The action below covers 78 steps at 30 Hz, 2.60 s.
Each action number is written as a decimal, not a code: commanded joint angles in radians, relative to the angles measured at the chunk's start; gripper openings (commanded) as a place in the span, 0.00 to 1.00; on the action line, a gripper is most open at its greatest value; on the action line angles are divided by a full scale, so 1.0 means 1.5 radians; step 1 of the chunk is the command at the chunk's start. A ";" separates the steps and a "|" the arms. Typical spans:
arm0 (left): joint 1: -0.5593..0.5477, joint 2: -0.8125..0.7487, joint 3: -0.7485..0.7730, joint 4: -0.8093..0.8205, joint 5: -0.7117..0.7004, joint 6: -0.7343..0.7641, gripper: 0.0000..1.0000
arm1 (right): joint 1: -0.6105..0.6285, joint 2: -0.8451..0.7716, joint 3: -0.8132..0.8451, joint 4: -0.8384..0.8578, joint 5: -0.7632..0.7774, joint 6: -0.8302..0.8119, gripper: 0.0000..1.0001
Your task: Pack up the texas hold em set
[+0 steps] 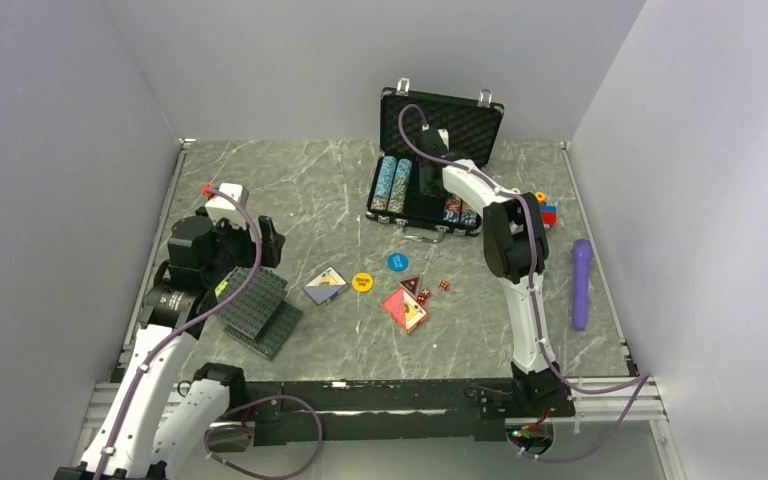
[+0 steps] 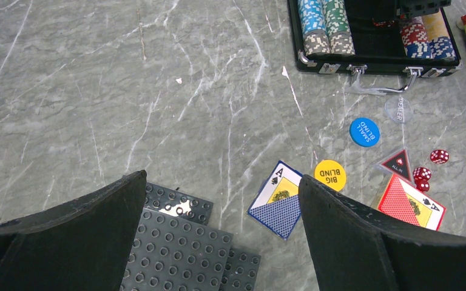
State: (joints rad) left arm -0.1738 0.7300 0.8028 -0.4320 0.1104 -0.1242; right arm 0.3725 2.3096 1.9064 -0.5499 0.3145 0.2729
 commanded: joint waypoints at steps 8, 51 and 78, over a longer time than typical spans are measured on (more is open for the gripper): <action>-0.003 -0.005 0.009 0.013 0.002 0.006 1.00 | -0.004 -0.004 0.038 -0.030 0.029 -0.012 0.29; -0.003 -0.001 0.009 0.013 0.008 0.006 0.99 | 0.014 0.000 0.036 -0.003 0.004 -0.047 0.34; -0.003 -0.002 0.009 0.013 0.004 0.006 0.99 | 0.022 0.021 0.038 -0.002 0.036 -0.040 0.14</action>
State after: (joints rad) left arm -0.1738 0.7300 0.8032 -0.4320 0.1116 -0.1242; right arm 0.3965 2.3386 1.9358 -0.5701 0.3401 0.2131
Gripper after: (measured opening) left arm 0.994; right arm 0.248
